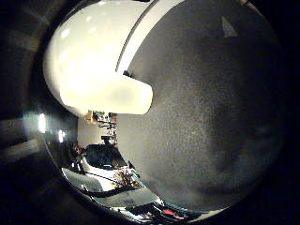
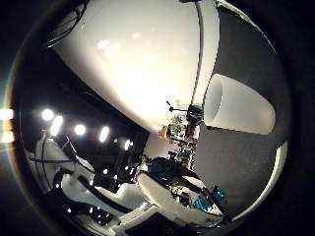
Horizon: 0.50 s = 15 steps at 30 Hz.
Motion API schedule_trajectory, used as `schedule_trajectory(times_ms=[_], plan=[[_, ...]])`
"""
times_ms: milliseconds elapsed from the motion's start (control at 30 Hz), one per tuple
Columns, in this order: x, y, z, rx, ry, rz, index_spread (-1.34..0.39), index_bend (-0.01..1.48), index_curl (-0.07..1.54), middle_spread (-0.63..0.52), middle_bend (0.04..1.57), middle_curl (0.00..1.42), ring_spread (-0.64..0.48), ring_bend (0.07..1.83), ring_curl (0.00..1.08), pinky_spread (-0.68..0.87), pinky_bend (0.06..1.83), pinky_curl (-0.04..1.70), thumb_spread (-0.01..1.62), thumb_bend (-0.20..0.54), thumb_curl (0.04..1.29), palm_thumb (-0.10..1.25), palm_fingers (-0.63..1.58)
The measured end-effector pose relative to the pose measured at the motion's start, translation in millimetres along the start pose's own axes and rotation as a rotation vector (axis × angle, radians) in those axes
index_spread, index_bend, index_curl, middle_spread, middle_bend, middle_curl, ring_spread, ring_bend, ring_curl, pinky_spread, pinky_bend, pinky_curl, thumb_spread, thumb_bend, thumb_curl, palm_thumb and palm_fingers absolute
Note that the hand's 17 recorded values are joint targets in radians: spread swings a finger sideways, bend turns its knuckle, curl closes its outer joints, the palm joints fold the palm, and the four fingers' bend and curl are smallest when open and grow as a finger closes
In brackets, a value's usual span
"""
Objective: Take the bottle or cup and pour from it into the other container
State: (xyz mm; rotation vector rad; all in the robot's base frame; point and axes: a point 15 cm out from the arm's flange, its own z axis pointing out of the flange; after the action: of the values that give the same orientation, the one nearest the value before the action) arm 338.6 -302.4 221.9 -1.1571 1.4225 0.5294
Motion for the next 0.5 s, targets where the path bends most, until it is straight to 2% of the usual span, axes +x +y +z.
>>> schedule_trajectory(times_ms=[500], plan=[[-4.9,-17.4,49.3,-0.078,-0.03,-0.007,-0.21,0.13,0.19,0.15,0.36,0.34,0.18,0.57,0.24,0.44,0.72,0.29,0.96,-0.027,0.29,0.47,0.03]])
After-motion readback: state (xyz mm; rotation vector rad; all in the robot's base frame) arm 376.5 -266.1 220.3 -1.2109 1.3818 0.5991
